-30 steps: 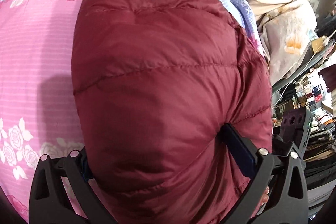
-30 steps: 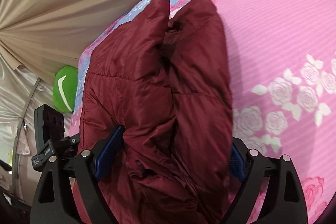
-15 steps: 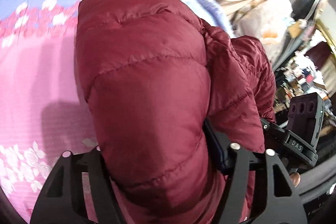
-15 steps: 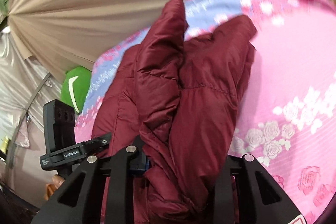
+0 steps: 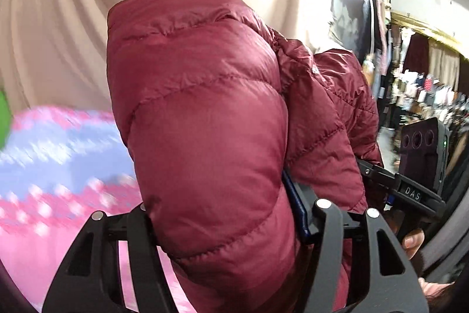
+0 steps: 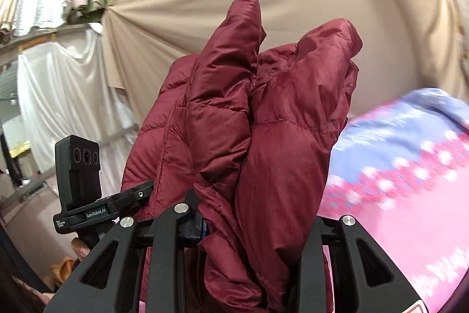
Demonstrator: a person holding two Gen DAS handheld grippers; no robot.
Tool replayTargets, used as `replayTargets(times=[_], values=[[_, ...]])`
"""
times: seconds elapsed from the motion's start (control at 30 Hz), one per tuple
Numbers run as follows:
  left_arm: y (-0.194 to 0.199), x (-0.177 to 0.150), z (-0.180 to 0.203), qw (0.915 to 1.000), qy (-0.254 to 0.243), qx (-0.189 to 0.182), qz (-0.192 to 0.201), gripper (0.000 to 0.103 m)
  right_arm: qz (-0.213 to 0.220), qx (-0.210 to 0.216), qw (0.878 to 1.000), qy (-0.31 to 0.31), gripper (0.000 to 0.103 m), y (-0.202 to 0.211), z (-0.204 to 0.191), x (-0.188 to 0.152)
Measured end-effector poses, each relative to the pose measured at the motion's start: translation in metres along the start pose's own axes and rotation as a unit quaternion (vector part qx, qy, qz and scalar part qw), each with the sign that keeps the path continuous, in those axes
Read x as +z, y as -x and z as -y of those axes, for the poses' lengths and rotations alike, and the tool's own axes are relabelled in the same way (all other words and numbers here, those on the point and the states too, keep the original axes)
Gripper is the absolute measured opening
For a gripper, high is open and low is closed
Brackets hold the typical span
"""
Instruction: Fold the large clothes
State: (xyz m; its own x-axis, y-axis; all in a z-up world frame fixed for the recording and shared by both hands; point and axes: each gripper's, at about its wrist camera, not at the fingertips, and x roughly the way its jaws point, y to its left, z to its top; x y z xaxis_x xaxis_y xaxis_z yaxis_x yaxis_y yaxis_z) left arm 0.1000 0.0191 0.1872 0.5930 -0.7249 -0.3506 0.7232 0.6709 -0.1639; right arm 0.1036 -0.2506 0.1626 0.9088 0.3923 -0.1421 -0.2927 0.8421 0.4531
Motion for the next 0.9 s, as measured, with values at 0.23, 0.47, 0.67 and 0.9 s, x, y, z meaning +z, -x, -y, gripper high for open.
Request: replayTargets(times=[0.23, 0.47, 0.67, 0.9], values=[[0.0, -0.004, -0.084, 0.9978, 0.029, 0.057, -0.016, 0.059, -0.046, 0.05, 0.997, -0.031, 0.03, -0.117, 0.001, -0.013], [-0.08, -0.07, -0.187, 0.9858, 0.111, 0.08, -0.098, 0.059, -0.143, 0.001, 0.985, -0.092, 0.032, -0.231, 0.045, -0.076], [-0.135, -0.136, -0.239, 0.9655, 0.198, 0.082, -0.148, 0.072, -0.2, -0.06, 0.97, -0.128, 0.045, -0.277, 0.093, -0.131], [-0.085, -0.128, -0.224, 0.9663, 0.186, 0.133, -0.119, 0.072, -0.176, -0.114, 0.969, -0.133, 0.057, -0.225, 0.104, -0.115]])
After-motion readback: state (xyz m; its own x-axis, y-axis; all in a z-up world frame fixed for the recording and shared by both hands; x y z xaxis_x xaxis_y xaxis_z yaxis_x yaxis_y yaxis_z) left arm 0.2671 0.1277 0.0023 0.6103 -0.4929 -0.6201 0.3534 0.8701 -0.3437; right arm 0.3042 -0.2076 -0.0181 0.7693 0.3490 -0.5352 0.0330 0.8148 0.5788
